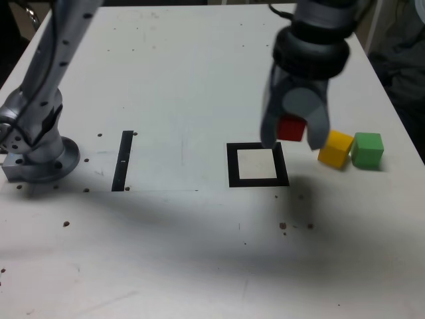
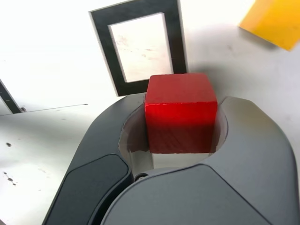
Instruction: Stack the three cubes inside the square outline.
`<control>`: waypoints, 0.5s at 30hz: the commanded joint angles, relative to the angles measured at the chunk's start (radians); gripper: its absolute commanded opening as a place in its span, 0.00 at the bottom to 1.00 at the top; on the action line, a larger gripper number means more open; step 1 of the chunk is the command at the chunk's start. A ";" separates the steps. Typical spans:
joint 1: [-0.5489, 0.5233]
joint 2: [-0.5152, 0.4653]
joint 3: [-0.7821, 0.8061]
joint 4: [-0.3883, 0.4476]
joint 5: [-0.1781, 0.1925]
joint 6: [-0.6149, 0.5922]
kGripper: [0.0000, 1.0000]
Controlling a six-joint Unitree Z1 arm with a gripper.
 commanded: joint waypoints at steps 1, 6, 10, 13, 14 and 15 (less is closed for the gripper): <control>0.017 -0.057 0.088 -0.041 0.001 -0.002 0.28; 0.055 -0.123 0.247 -0.144 -0.006 0.002 0.28; 0.076 -0.139 0.341 -0.218 -0.023 0.015 0.28; 0.081 -0.137 0.394 -0.268 -0.038 0.021 0.28; 0.082 -0.136 0.409 -0.284 -0.042 0.023 0.28; 0.082 -0.135 0.422 -0.298 -0.047 0.024 0.28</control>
